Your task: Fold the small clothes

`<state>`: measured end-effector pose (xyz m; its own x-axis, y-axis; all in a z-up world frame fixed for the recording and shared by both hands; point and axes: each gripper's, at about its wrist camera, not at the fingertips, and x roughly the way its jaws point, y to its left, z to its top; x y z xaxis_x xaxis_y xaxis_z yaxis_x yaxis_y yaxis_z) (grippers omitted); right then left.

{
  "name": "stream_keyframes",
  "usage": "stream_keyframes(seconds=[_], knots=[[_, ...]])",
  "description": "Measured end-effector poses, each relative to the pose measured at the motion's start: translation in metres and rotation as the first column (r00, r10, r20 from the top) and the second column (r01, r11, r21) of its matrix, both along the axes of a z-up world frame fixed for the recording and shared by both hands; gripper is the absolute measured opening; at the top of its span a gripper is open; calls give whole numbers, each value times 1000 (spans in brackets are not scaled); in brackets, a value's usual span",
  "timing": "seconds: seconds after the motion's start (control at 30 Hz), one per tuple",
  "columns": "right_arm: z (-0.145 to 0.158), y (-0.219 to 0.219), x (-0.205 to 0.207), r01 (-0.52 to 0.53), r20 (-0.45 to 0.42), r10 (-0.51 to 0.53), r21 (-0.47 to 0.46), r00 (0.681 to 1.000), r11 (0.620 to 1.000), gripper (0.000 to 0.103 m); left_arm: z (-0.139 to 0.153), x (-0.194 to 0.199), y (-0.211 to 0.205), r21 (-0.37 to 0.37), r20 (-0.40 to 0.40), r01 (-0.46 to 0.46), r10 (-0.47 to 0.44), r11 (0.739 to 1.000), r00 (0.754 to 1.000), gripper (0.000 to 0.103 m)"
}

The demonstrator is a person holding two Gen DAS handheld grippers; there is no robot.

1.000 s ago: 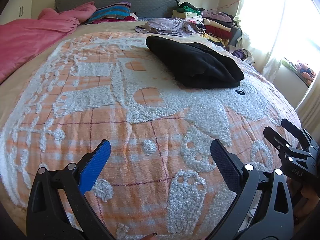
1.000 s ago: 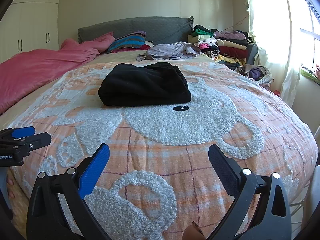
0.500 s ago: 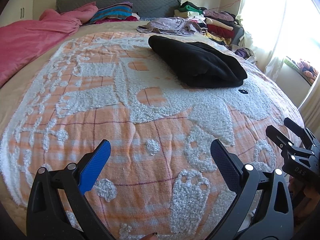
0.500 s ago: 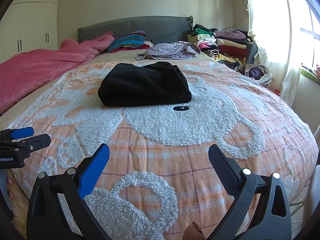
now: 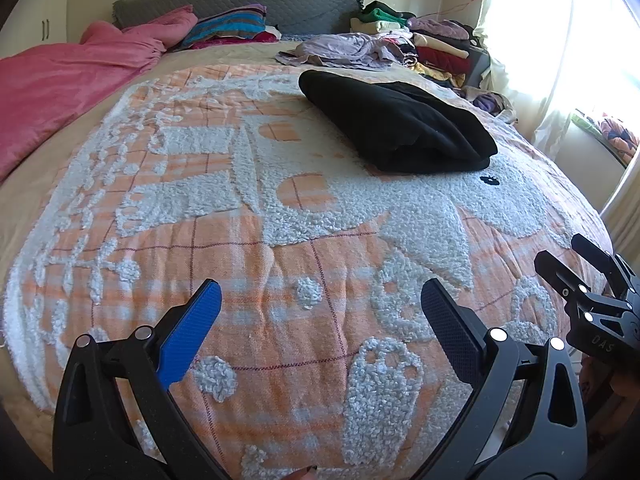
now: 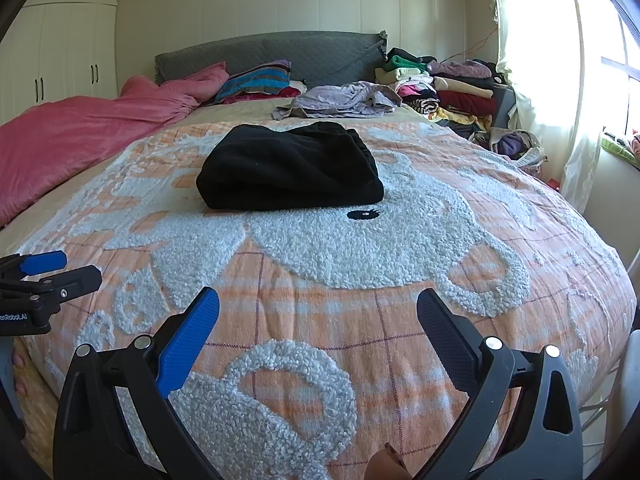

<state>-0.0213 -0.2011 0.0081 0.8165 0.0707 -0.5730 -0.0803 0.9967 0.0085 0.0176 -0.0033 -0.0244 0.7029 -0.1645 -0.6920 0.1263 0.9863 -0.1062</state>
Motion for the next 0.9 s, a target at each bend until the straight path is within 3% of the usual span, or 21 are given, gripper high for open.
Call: stream_keyframes(seconds=[0.47, 0.57, 0.67, 0.73, 0.8, 0.87, 0.9], knots=[[1, -8, -1, 29, -5, -29, 12, 1000, 1000, 99, 1, -2, 1, 8, -4, -9, 9, 1000, 1000, 94], [2, -30, 2, 89, -34, -87, 70, 996, 994, 99, 2, 0, 10, -11, -22, -33, 32, 999, 999, 94], [3, -69, -1, 216, -48, -212, 100, 976, 971, 98, 5, 4, 44, -78, -53, -109, 105, 991, 993, 94], [4, -112, -6, 347, -34, -345, 79, 938, 935, 98, 10, 10, 75, -102, -69, -171, 165, 980, 984, 94], [6, -168, -13, 515, -24, -514, 44, 857, 856, 98, 19, 16, 125, -109, -63, -266, 261, 958, 963, 94], [7, -228, -25, 653, -11, -653, 29, 757, 757, 98, 25, 23, 179, -79, -63, -369, 365, 926, 929, 94], [5, -267, -34, 741, -17, -741, 6, 671, 671, 98, 27, 27, 215, -30, -56, -441, 439, 897, 897, 94]])
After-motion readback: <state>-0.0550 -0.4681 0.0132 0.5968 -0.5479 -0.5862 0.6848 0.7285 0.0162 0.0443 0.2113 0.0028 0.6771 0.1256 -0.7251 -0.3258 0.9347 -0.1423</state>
